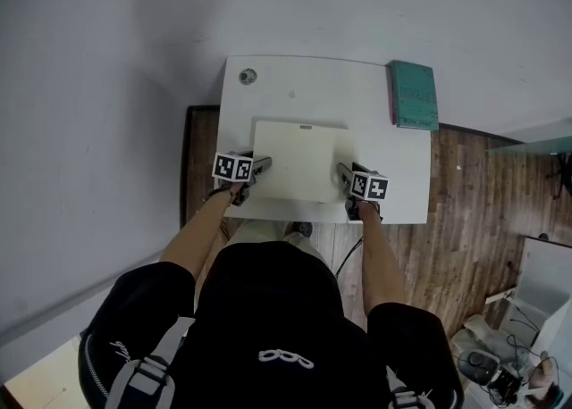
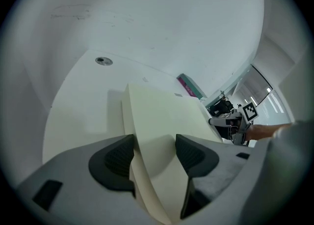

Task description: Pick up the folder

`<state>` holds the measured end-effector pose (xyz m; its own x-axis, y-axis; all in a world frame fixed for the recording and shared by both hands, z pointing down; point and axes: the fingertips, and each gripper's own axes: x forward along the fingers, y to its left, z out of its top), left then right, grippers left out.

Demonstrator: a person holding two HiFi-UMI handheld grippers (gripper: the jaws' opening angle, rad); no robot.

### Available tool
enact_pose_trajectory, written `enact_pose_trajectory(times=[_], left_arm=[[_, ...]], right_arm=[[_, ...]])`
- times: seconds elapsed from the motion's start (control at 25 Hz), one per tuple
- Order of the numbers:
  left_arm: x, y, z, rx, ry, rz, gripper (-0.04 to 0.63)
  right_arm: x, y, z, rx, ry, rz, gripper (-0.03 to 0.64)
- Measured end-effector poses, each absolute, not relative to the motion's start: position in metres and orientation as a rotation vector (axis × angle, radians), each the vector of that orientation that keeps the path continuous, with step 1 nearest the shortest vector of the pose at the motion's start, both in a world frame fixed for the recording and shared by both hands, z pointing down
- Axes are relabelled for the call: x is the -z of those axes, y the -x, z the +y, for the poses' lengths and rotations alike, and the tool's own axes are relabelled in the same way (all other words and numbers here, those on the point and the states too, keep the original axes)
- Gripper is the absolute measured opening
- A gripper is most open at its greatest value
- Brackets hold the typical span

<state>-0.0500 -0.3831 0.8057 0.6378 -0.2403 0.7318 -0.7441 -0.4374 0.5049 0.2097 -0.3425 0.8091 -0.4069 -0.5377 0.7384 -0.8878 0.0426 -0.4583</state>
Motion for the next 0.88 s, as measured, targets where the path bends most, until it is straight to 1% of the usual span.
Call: enact_pose_trajectory(times=[0.48,0.88], left_arm=[[-0.780,0.049,-0.399,-0.720,-2.056,-0.860,0.262],[-0.731,0.042,-0.415,-0.647,-2.162,-0.957,0.264]], right_arm=[[-0.787,-0.209,-0.352,-1.252,-1.464,-2.012,0.209],[-0.734,-0.215,-0.372,-1.092,-1.508,-2.122,0.209]])
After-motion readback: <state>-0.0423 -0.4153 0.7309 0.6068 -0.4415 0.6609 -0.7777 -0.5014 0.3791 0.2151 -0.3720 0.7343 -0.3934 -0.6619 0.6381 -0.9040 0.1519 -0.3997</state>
